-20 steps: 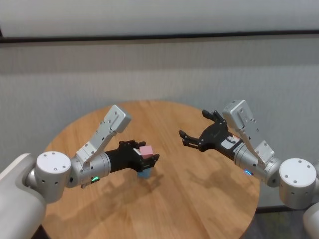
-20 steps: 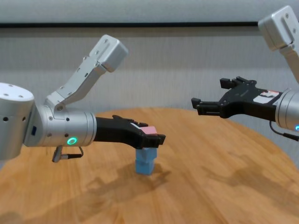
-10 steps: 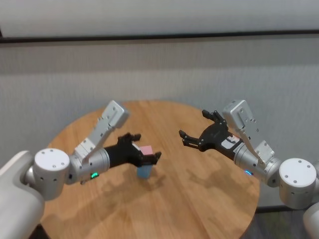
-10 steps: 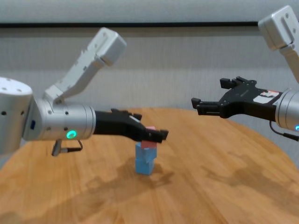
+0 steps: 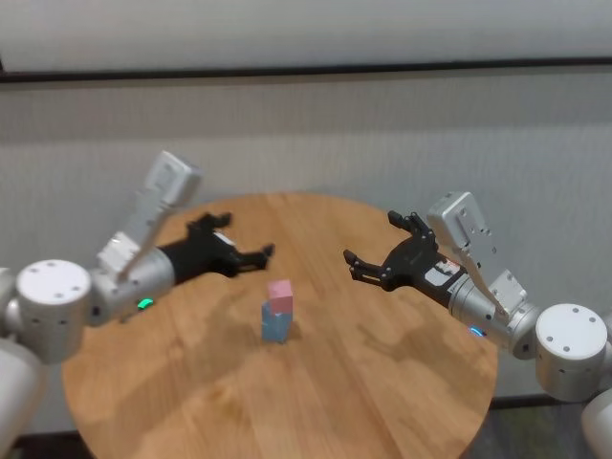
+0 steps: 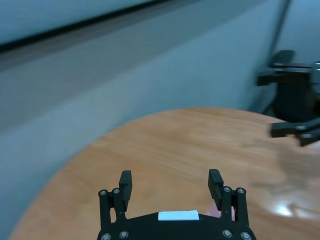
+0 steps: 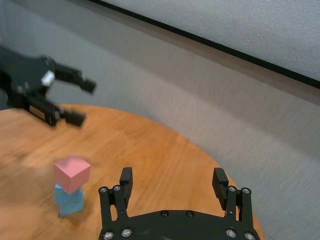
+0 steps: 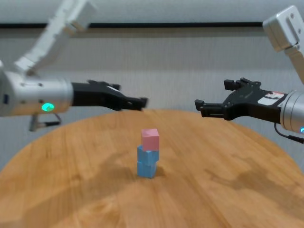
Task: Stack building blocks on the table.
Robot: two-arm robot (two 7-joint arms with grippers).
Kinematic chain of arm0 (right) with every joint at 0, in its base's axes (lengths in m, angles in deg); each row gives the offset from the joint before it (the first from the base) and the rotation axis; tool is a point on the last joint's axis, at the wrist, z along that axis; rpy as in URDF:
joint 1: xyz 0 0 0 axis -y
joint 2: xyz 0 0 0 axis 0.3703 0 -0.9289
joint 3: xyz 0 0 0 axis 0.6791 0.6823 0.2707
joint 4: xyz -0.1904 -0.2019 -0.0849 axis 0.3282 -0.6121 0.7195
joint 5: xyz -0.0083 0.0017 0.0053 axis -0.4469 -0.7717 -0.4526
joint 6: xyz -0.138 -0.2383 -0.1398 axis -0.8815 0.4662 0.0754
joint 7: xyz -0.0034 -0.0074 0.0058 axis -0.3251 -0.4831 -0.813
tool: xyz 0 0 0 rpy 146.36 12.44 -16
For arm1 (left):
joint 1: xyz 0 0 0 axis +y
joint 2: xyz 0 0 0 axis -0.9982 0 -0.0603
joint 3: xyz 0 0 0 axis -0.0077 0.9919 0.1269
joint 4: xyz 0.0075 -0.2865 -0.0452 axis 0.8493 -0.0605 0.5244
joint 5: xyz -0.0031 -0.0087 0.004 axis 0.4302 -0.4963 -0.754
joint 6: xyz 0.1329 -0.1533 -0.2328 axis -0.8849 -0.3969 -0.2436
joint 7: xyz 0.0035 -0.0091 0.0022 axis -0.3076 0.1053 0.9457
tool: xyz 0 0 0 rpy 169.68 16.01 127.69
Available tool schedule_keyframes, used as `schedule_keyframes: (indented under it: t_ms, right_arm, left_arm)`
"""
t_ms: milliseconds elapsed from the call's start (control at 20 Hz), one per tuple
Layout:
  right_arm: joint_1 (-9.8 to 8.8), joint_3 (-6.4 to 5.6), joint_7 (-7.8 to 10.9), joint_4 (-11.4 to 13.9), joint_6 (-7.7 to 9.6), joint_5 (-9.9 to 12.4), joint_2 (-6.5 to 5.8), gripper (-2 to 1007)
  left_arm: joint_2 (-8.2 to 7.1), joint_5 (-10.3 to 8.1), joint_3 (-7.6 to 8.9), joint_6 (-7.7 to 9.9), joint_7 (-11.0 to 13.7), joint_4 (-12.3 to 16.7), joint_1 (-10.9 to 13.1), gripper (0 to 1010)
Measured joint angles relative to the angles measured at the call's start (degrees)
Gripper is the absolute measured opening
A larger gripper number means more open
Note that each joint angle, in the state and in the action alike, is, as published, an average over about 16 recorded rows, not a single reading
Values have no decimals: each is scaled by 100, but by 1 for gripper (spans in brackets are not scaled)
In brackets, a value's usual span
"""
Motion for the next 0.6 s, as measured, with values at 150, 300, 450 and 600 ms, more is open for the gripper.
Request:
schedule_keyframes:
  t_ms: [150,300,450,600]
  right_arm:
    - [0,0,0,0,0,0,0,1005]
    - [0,0,0,0,0,0,0,1005]
    - [0,0,0,0,0,0,0,1004]
    - [0,0,0,0,0,0,0,1004]
  left_arm:
    - [-151,-7,104,-28,-49,91,39,1003]
    - [-286,1,186,-60,-83,148,78,1003]
    - [-394,23,239,-99,-94,167,108,1003]
    - [-454,43,264,-126,-90,160,122,1002]
